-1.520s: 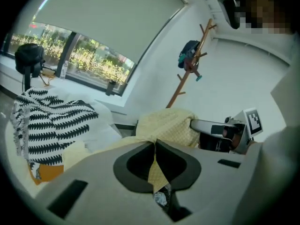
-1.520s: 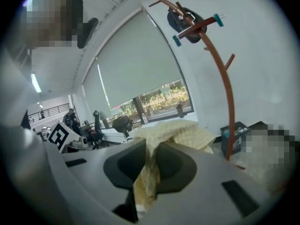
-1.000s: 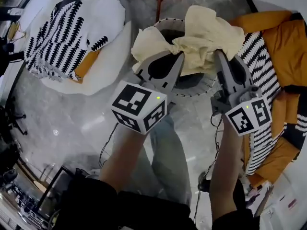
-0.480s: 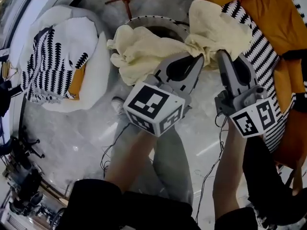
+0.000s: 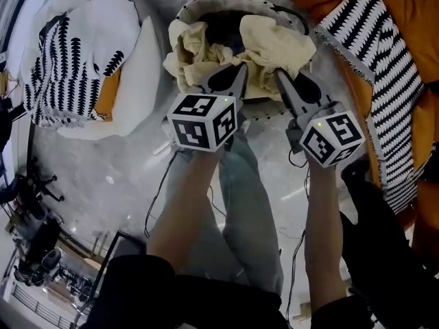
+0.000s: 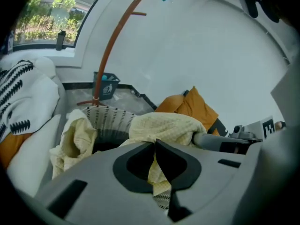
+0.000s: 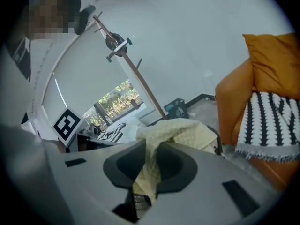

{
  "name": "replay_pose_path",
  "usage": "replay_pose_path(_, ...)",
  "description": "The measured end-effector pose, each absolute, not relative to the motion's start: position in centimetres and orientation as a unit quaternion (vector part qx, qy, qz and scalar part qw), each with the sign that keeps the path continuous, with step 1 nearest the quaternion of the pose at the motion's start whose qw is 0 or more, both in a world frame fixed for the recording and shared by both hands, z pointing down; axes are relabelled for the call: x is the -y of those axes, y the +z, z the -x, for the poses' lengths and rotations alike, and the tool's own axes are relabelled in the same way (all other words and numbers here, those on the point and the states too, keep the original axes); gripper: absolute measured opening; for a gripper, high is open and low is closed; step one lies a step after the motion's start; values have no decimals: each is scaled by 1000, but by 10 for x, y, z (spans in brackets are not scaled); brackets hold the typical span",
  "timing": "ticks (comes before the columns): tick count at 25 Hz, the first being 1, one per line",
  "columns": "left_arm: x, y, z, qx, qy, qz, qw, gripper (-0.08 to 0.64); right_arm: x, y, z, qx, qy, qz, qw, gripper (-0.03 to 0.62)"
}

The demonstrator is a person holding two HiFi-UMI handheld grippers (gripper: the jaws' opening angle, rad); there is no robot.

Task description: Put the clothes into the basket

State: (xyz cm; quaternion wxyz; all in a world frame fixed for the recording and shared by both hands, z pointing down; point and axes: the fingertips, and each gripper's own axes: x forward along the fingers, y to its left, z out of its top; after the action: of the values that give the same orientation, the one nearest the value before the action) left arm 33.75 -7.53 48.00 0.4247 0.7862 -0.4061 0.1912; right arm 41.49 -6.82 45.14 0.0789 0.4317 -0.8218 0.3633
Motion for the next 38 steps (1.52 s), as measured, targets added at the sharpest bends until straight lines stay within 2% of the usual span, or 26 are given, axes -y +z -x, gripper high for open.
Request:
replay_pose_path(3,70,516,-322,413,203,-760,458,18,64,497,-403,804,400,-428,102,54)
replay_pose_path(6,63,539,-304,430,221,-734,477,18,60,537,-393,778,425,-434,163,82)
replay_pose_path(9,53,551,-292,442,232,-716,487,18,52,568,-387,750,446,-433,225,203)
replay_pose_path(15,41,556,-272,464,233,-695,497,18,42,586,-396,718,458,-453,263,207)
replay_pose_path(17,43,549,-266,474,219,-695,494,18,37,585,-395,717,461,-455,257,171)
replay_pose_path(20,49,528,-258,477,193,-705,488,18,31,577,-394,714,463,-465,244,75)
replay_pose_path(22,49,513,-253,472,175,-717,483,17,28,568,-389,713,469,-471,224,43)
replay_pose_path(31,47,440,-187,483,73,-755,438,9,34,481,-308,794,431,-419,86,14)
replay_pose_path(38,23,370,-86,550,60,-744,374,9,33,406,-214,844,381,-370,75,14)
